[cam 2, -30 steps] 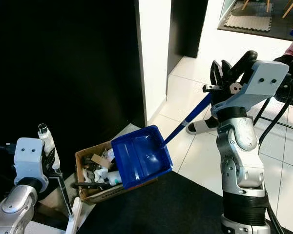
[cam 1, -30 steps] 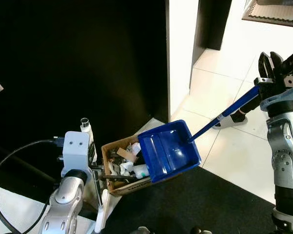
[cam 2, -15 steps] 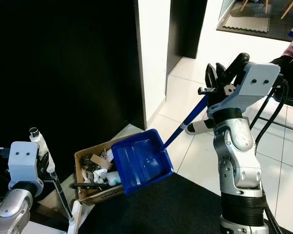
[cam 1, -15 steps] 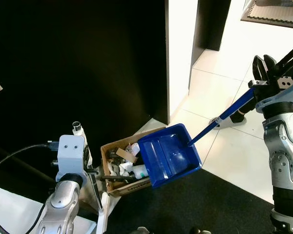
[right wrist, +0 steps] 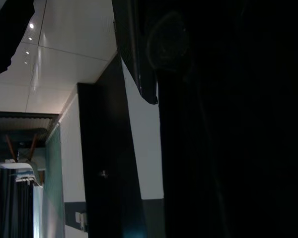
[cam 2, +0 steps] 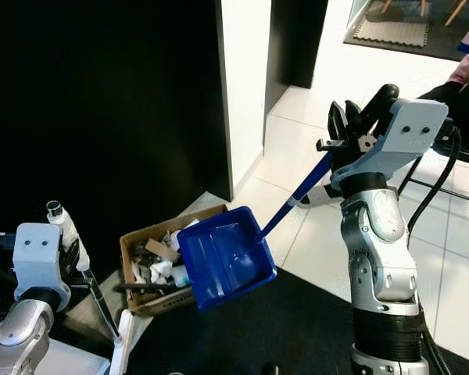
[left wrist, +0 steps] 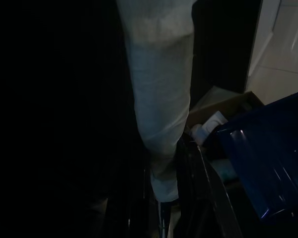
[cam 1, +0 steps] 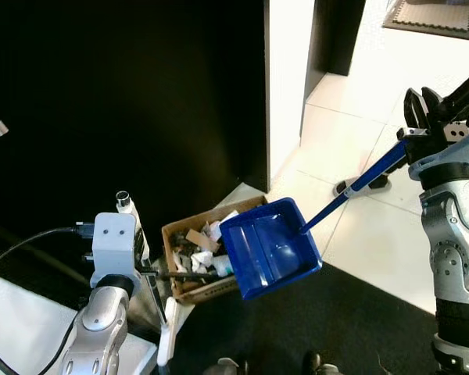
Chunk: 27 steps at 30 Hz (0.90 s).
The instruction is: Sweep floor
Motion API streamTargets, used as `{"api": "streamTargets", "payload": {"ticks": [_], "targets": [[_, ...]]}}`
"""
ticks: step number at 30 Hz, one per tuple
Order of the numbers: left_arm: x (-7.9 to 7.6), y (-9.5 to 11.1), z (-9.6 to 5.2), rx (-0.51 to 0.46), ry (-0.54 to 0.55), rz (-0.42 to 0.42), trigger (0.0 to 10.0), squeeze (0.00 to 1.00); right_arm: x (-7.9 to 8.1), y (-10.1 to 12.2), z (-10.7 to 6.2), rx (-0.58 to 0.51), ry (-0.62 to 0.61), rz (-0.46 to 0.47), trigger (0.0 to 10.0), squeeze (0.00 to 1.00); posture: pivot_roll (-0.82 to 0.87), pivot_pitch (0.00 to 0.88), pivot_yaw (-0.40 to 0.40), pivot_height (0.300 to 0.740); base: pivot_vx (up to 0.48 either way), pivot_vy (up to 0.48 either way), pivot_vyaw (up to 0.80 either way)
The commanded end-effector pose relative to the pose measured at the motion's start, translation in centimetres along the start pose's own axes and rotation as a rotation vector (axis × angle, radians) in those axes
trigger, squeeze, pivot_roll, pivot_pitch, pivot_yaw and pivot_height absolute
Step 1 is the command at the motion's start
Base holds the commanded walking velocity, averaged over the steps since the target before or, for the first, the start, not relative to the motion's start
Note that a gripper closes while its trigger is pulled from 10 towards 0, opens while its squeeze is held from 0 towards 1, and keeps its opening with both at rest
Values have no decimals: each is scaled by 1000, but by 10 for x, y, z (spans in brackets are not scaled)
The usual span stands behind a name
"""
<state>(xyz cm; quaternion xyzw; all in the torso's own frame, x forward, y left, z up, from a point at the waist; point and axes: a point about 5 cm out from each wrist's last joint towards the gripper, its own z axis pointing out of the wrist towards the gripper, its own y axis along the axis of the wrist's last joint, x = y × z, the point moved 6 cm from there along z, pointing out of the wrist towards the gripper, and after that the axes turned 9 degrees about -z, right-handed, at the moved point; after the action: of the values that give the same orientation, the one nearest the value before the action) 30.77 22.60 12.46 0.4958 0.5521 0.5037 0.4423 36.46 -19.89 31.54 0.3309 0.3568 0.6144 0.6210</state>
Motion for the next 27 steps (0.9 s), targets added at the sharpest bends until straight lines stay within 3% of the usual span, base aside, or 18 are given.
{"api": "streamTargets", "payload": {"ticks": [1, 27], "targets": [[6, -1, -4, 3, 22, 8, 10000, 0, 3, 9, 2, -38, 10, 16, 10000, 0, 75, 159, 91, 740, -352, 0, 0], [6, -2, -6, 7, 20, 12, 10000, 0, 3, 9, 1, -33, 7, 22, 10000, 0, 80, 170, 94, 740, -328, 0, 0]]}}
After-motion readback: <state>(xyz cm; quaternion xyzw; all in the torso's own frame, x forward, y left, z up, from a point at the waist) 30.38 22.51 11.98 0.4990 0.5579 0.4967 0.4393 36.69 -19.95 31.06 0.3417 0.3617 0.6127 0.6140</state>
